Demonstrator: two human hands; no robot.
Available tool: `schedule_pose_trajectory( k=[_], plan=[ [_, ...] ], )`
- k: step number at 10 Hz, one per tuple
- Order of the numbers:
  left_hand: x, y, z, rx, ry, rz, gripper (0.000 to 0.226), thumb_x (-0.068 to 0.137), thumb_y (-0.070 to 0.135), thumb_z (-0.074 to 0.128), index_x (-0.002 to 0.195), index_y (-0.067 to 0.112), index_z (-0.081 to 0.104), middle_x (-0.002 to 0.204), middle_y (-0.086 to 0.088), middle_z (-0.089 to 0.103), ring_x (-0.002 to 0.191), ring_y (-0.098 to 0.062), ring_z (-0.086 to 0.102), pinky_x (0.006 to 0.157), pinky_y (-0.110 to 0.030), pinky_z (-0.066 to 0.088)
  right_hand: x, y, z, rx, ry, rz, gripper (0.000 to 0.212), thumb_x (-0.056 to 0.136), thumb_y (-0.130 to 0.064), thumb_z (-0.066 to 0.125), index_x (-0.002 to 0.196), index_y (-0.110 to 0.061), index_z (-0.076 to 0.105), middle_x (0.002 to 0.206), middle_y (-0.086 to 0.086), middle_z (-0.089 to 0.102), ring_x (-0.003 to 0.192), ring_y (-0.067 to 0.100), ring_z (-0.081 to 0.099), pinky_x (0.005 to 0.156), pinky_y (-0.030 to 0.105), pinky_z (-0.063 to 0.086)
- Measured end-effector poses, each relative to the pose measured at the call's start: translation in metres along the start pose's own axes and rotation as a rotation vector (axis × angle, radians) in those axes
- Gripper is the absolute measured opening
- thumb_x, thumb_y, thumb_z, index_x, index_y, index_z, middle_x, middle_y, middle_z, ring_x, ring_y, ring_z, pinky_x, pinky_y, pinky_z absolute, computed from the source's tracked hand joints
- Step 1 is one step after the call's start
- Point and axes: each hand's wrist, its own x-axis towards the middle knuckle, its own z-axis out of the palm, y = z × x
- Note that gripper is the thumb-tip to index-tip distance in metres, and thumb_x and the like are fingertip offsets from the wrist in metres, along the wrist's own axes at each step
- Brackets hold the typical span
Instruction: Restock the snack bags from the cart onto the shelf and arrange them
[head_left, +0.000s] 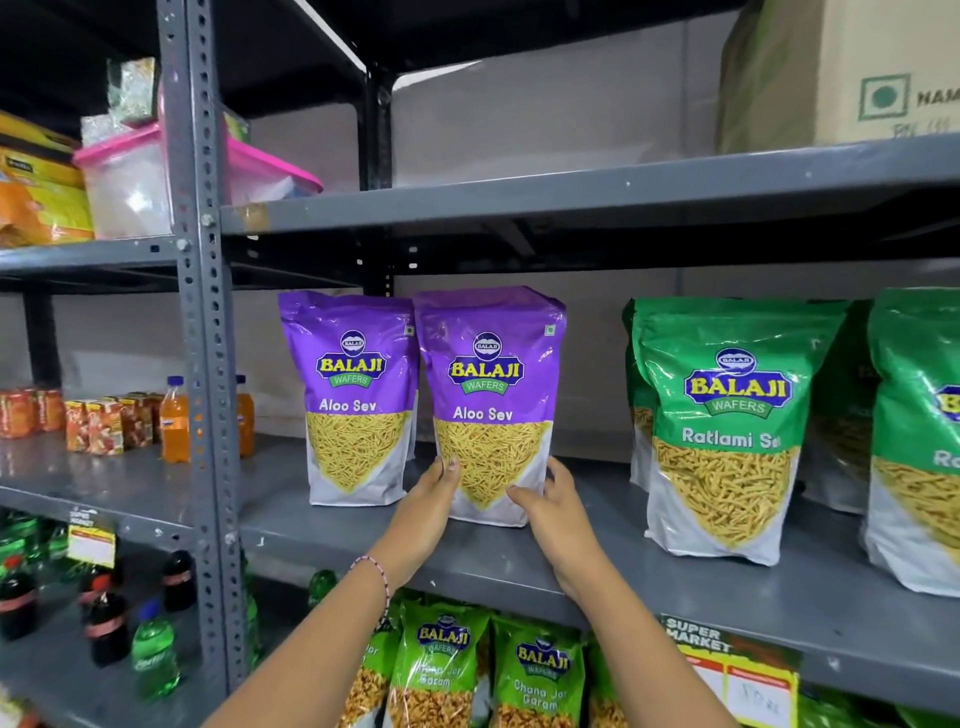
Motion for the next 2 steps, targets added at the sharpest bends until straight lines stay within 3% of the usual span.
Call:
schedule_pose_trajectory(
  k=[1, 2],
  plan=[
    [-0.0027, 0.0039, 0.0004, -0.005, 0.019, -0.02, 0.063, 0.091, 0.064, 0.035, 0.146, 0.033, 0.036, 0.148, 0.013, 0.044, 0.139, -0.011, 0.036, 0.104, -0.025, 0.025, 0.0012, -0.0021, -0.0006, 0.002, 0.006, 0.008, 0.053, 0.082, -0.015, 0.065, 0.132, -0.028, 0.05, 0.129, -0.004, 0.064, 0.119, 0.015, 0.061, 0.106, 0.046, 0.046],
    [-0.0075, 0.0055, 0.0028, 0.052, 0.112, -0.022, 0.066, 0.093, 0.062, 0.032, 0.149, 0.029, 0.031, 0.154, 0.008, 0.038, 0.142, -0.017, 0.034, 0.109, -0.032, 0.026, -0.0028, -0.0039, 0.0022, 0.0, 0.051, -0.008, 0.052, 0.085, -0.014, 0.064, 0.134, -0.024, 0.049, 0.133, -0.004, 0.062, 0.119, 0.015, 0.059, 0.105, 0.041, 0.047]
  ],
)
